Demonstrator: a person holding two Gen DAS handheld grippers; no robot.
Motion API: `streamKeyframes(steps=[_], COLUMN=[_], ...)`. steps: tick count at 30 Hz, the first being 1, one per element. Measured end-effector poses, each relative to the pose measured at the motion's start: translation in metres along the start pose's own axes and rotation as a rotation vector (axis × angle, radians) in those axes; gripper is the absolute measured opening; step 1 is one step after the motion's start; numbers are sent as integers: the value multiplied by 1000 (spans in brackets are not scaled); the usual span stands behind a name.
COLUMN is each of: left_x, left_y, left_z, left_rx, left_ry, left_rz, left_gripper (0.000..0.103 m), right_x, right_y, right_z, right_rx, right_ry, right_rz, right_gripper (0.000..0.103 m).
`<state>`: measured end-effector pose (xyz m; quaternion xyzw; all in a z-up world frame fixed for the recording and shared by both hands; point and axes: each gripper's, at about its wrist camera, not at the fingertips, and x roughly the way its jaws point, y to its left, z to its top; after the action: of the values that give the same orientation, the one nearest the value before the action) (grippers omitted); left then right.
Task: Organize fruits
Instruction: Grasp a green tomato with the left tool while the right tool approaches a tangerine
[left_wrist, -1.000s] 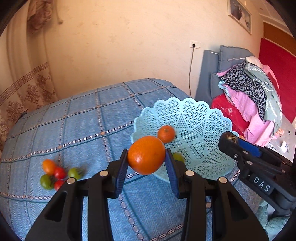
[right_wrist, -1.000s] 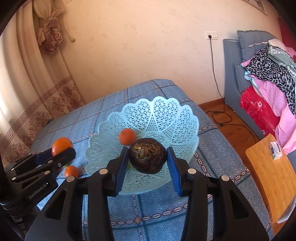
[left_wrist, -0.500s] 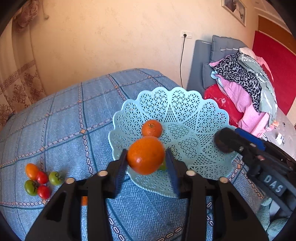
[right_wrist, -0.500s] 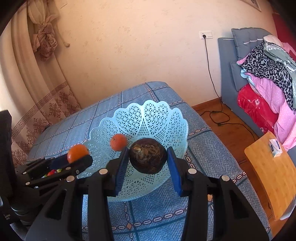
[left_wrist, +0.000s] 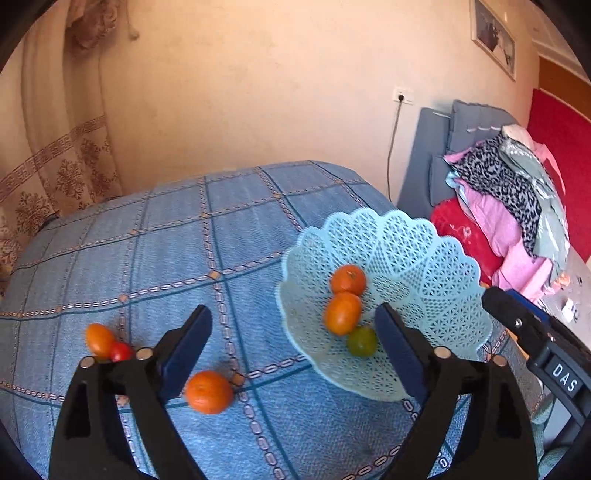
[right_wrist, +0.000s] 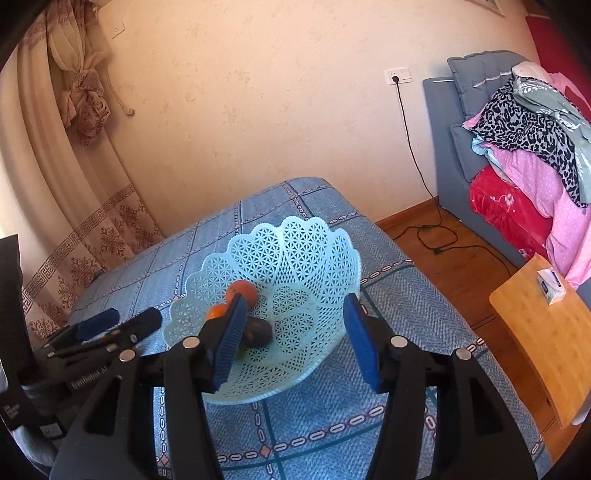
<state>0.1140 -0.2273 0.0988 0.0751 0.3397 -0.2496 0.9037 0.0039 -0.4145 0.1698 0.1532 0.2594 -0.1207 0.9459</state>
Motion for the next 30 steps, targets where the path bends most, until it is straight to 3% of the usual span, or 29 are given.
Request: streamKeyframes(steps=[12, 23, 30], left_x=[-38, -56, -45], left_y=[59, 121, 161], left_z=[-6, -19, -38], left_rx=[-84, -160, -198], left_ry=[-19, -31, 11], left_rz=[125, 218, 276], left_gripper=[97, 97, 97], right_x=[-15, -11, 0], right_y=[30, 79, 122], right_z=[-7, -24, -48], right_rx=[-44, -130, -222], right_ry=[-11, 35, 93], right_rz=[38, 87, 132], right_gripper=[73, 73, 73])
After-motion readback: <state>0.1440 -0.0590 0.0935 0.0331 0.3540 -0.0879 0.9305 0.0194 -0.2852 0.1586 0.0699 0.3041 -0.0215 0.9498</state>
